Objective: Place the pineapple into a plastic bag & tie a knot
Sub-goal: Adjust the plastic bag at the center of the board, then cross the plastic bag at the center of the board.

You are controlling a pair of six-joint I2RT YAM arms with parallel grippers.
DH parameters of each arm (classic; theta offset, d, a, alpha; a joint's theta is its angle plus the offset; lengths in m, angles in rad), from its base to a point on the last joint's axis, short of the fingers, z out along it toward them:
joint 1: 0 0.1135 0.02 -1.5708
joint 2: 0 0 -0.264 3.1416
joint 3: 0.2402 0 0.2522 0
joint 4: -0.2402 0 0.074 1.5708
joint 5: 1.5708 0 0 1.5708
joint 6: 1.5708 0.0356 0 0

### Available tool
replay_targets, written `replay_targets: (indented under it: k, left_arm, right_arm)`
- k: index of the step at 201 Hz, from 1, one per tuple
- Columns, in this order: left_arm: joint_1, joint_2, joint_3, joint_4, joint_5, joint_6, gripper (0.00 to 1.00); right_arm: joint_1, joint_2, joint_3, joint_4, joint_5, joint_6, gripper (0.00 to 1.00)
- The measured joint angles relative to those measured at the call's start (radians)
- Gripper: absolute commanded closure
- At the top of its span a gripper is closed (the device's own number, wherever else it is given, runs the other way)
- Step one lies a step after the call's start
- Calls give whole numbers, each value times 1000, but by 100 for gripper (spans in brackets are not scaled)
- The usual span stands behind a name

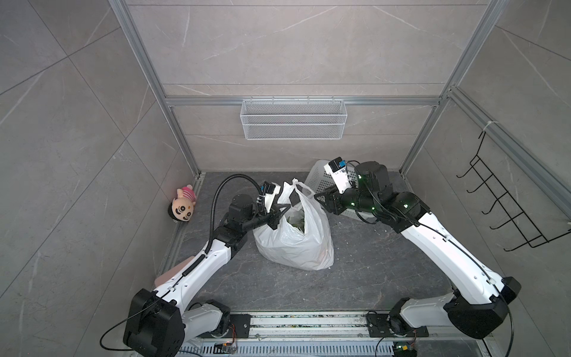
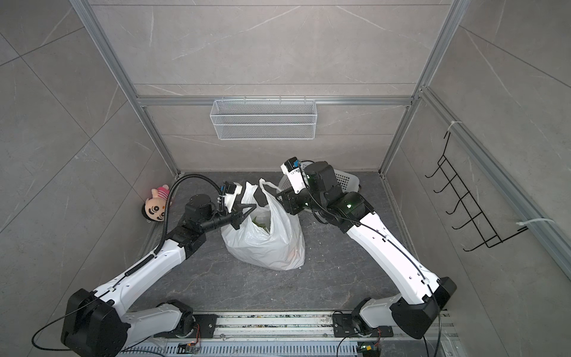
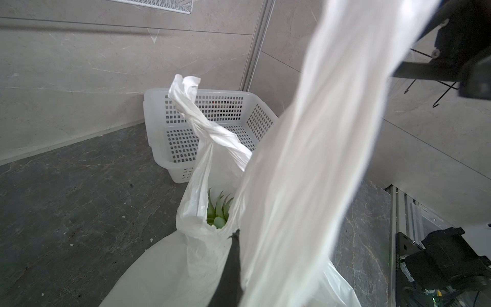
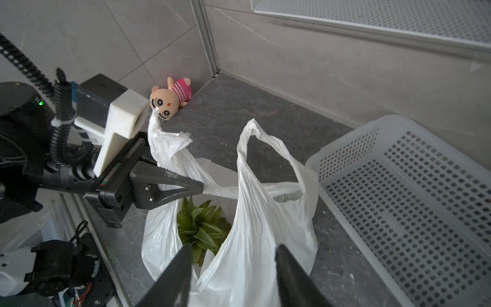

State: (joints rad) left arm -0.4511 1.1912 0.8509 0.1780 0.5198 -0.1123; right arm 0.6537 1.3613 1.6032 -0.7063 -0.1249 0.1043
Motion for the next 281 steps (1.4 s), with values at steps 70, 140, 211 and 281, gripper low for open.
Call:
replay_targets:
  k: [70, 140, 211, 281]
  left_arm:
    - [0, -2, 0, -21, 7, 20, 100]
    - [0, -6, 0, -21, 5, 19, 100]
    - [0, -9, 0, -21, -19, 18, 100]
    - [0, 5, 37, -67, -34, 30, 100]
  right_arm:
    - [-1, 230, 235, -57, -7, -13, 30]
    - [0, 495, 420, -60, 23, 22, 44]
    - [-2, 527, 460, -45, 85, 58, 100]
    - [-2, 256, 276, -47, -156, -208, 100]
